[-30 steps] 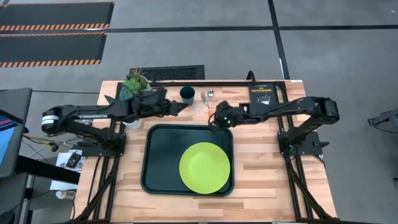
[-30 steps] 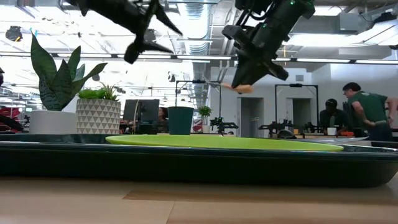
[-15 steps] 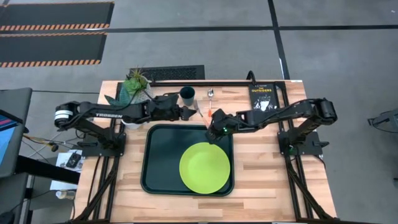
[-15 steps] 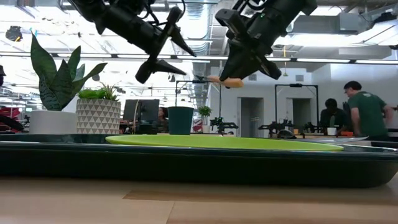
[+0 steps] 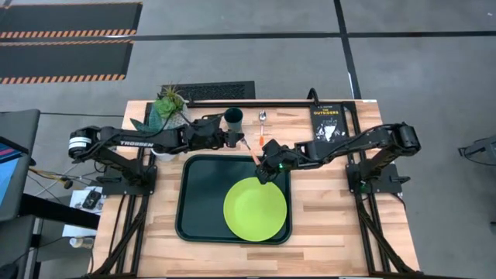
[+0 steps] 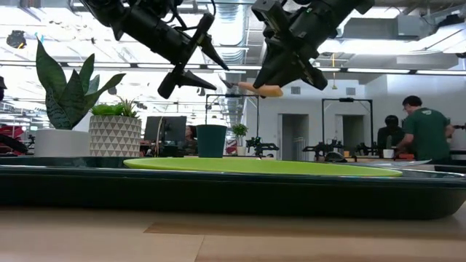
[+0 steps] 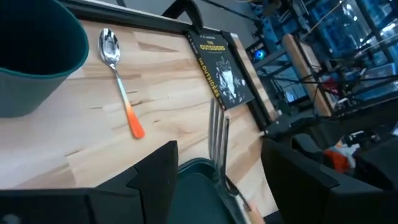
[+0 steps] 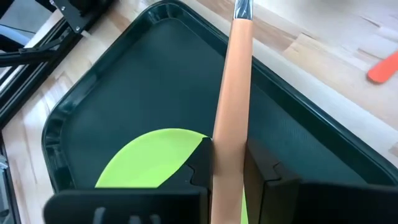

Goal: Pick and place plate/cup/fork/spoon on tray
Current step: Put the orange fork on the black tray to the left of the green plate

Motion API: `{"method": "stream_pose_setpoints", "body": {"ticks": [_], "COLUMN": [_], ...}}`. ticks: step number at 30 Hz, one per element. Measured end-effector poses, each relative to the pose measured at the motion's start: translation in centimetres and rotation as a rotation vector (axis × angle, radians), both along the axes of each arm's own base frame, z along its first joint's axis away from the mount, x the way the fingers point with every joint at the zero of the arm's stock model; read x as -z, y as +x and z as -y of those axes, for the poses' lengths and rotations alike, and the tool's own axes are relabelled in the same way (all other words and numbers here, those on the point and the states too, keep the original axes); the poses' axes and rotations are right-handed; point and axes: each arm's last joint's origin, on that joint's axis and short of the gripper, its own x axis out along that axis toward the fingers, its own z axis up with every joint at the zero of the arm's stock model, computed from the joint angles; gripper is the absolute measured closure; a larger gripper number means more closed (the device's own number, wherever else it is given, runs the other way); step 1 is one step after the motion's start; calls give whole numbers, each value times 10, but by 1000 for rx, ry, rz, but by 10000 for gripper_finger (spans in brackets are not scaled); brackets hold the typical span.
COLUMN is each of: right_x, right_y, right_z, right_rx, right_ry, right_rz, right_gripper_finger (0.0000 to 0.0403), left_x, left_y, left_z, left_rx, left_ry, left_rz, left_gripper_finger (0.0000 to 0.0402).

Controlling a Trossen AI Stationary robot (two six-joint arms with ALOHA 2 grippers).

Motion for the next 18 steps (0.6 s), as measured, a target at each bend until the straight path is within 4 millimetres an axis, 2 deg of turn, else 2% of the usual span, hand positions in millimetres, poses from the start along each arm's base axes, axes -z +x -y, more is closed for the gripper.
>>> {"method": "stream_pose_setpoints", "body": {"ticks": [9,12,18], "right_x": [0,0,0], "right_y": [0,0,0], "right_z": [-1,-2,-2], "right_rx": [-4,-5,-7], "right_ry": [0,0,-3], "right_rz": [1,0,0], "right_gripper_finger": [350,350,350], "left_x": [6,6,5], "left_y": [8,8,7], "left_z": [-1,-1,-1], "left_rx": [8,1,1], "left_ry": [-48,-44,-43], "left_rz": [-8,-8,-4], "left_gripper_finger": [194,225,322]}}
